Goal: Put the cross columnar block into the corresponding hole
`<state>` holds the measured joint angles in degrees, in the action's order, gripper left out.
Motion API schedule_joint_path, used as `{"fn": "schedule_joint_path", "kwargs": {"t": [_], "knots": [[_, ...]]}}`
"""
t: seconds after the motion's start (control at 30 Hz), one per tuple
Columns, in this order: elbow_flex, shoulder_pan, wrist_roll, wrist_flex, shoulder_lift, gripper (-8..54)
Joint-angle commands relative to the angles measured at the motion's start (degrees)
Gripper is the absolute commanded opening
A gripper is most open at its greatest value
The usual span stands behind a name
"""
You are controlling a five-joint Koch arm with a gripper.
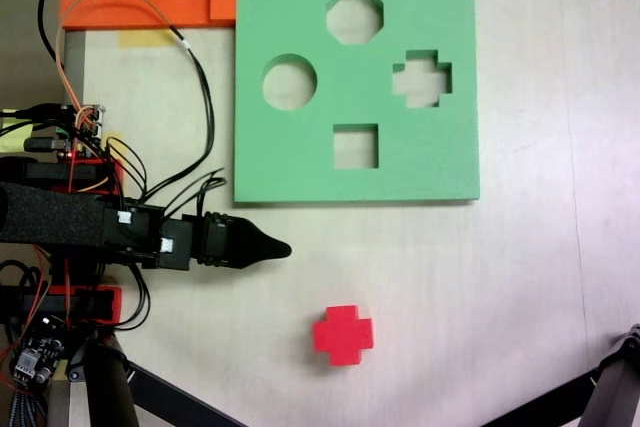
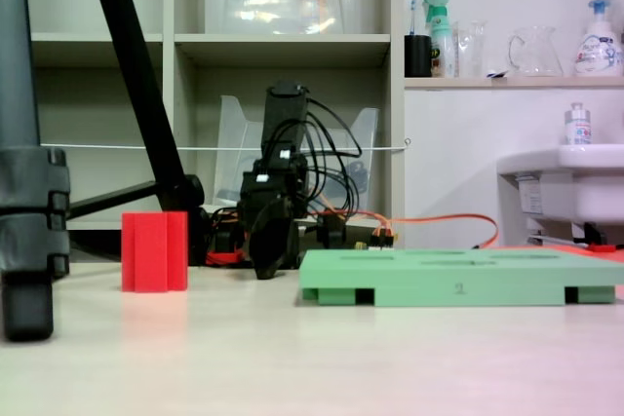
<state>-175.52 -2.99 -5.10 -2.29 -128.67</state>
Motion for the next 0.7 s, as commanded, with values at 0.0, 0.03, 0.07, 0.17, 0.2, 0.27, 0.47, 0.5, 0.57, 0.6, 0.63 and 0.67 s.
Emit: {"fn": "schedule_joint_path", "kwargs": {"t": [0.0, 0.03, 0.07, 0.17, 0.2, 0.27, 0.47, 0.5, 0.57, 0.6, 0.63, 0.67], "knots": [[-4.0, 0.1, -1.0, 2.3, -4.4, 33.9], [-4.0, 0.1, -1.0, 2.3, -4.4, 33.9], [-4.0, 0.1, -1.0, 2.3, -4.4, 33.9], [-4.0, 0.1, -1.0, 2.3, -4.4, 33.9], [-4.0, 0.1, -1.0, 2.3, -4.4, 33.9], [-4.0, 0.1, -1.0, 2.3, -4.4, 33.8], [-2.7, -1.3, -42.4, -6.1, -4.4, 33.2], [-1.1, -1.4, -48.7, -6.8, -4.4, 33.0], [3.3, -1.3, -58.6, -6.1, -4.4, 33.0], [5.2, -1.1, -61.9, -4.5, -4.4, 33.0], [7.7, -0.6, -65.1, -0.8, -4.4, 33.0], [12.2, -0.1, -69.8, 7.0, -4.4, 33.0]]}}
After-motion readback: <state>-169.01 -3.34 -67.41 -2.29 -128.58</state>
